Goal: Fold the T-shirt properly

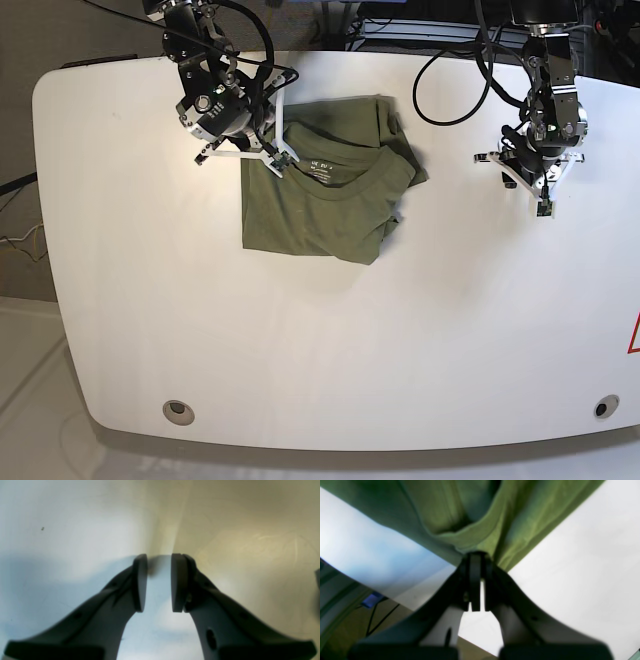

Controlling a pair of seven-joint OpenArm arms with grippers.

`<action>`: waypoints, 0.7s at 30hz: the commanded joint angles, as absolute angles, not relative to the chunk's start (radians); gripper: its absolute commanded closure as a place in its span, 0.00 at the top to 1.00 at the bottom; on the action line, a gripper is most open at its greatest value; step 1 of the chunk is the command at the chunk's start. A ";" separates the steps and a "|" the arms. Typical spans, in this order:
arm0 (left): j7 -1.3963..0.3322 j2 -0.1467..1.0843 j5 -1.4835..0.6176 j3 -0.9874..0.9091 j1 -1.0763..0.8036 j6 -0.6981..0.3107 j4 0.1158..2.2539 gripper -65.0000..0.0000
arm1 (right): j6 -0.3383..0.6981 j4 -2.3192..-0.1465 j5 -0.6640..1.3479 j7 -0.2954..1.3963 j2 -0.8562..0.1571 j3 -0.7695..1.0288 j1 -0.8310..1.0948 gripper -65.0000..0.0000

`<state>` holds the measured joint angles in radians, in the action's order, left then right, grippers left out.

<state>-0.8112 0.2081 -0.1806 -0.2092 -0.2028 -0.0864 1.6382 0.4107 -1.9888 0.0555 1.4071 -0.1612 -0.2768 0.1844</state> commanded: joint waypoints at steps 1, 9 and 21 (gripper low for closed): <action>-0.799 0.217 -0.180 -0.213 -0.197 -0.084 1.684 0.24 | 0.410 -2.008 0.056 1.396 -0.159 -0.275 0.171 0.00; -0.799 0.216 -0.183 -0.213 -0.234 -0.088 1.839 0.24 | 0.410 -2.008 0.059 1.396 -0.140 -0.275 0.145 0.04; -0.802 0.171 -0.185 -0.213 -0.237 -0.223 1.919 0.37 | 0.414 -2.008 0.059 1.396 -0.124 -0.280 0.108 0.35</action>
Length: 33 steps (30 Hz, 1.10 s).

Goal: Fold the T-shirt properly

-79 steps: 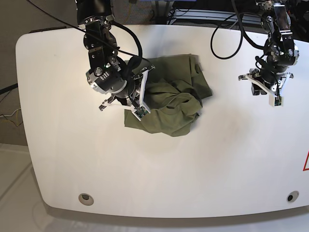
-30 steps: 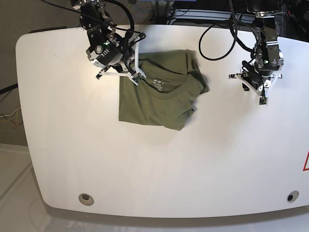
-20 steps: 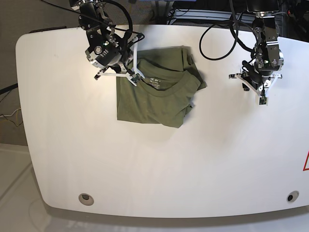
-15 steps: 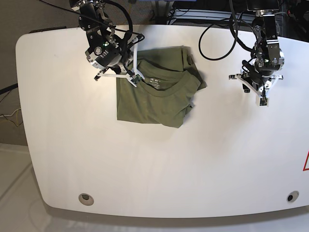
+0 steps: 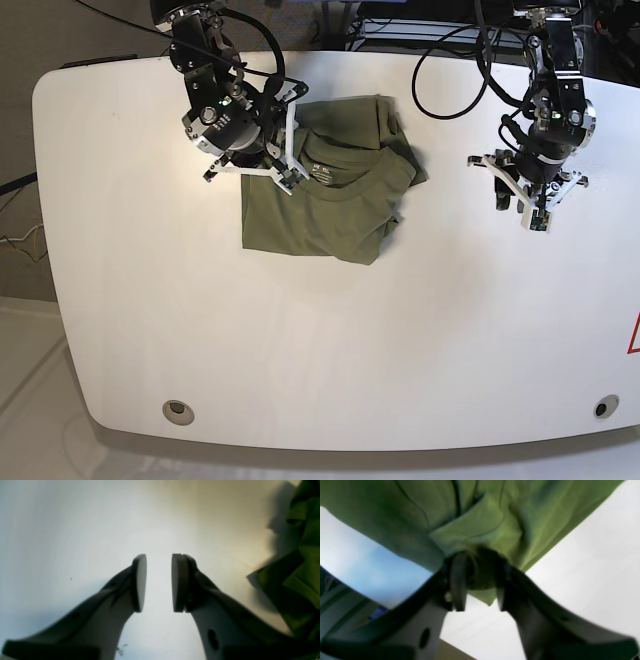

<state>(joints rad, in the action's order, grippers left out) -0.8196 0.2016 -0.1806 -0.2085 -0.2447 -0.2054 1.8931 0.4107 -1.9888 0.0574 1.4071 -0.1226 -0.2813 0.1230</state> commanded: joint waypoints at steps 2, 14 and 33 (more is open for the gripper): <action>-0.802 0.154 -0.185 -0.213 -0.237 -0.240 1.919 0.43 | 0.414 -2.008 0.059 1.396 -0.124 -0.280 0.107 0.37; -0.800 0.091 -0.185 -0.173 -0.272 -0.363 1.937 0.45 | 0.414 -2.005 0.059 1.396 -0.122 -0.280 0.087 0.39; -0.278 0.028 -0.185 -0.142 -0.493 -0.432 1.939 0.27 | 0.415 -1.991 0.061 1.396 -0.122 -0.282 0.071 0.39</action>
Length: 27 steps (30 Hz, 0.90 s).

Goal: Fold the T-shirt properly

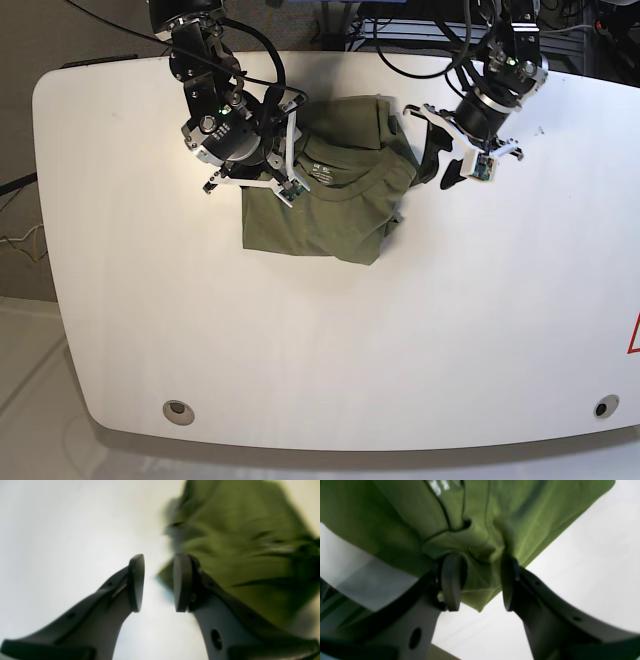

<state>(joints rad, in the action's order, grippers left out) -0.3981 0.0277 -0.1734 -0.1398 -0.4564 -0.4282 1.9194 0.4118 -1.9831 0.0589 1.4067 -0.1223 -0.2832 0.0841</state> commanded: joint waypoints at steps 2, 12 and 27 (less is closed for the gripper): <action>-0.209 0.028 -0.182 -0.140 -0.509 -0.432 1.934 0.27 | 0.415 -1.986 0.061 1.396 -0.124 -0.282 0.071 0.39; -0.116 0.035 -0.179 -0.159 -0.524 -0.429 1.894 0.27 | 0.417 -1.986 0.059 1.396 -0.125 -0.282 0.070 0.39; -0.093 0.035 -0.033 -0.133 -0.522 -0.433 1.836 0.48 | 0.417 -1.986 0.058 1.396 -0.124 -0.282 0.070 0.39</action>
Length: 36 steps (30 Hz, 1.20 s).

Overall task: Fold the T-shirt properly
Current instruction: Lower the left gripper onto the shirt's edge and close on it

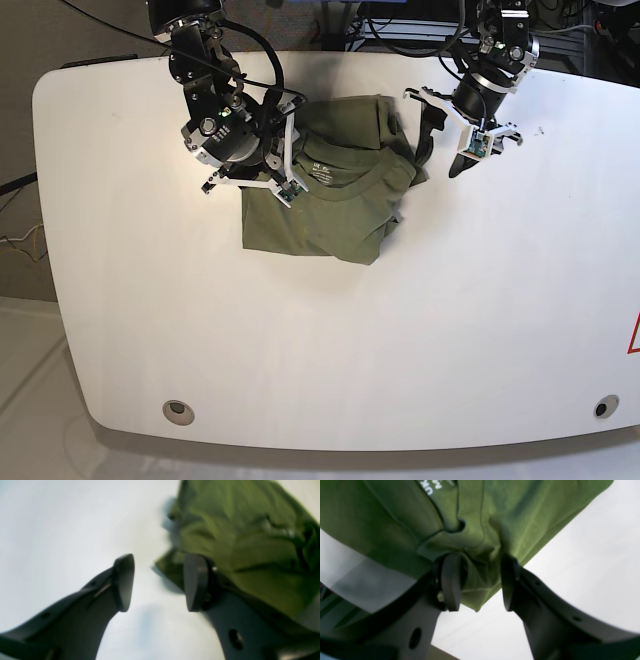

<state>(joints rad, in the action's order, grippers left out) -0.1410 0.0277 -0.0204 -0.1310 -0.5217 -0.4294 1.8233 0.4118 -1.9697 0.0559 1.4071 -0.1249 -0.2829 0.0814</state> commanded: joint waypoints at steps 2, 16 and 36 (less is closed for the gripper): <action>-0.073 0.036 -0.033 -0.131 -0.522 -0.433 1.836 0.48 | 0.417 -1.986 0.058 1.396 -0.124 -0.282 0.070 0.39; -0.001 0.054 -0.030 -0.077 -0.475 -0.433 1.716 0.48 | 0.412 -1.986 0.059 1.396 -0.122 -0.282 0.074 0.39; 0.001 0.056 -0.031 -0.035 -0.389 -0.435 1.626 0.48 | 0.412 -1.986 0.058 1.396 -0.122 -0.282 0.076 0.39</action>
<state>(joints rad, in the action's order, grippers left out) -0.0280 0.0559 -0.0200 -0.0555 -0.4080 -0.4271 1.6333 0.4114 -1.9697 0.0555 1.4071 -0.1246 -0.2829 0.0868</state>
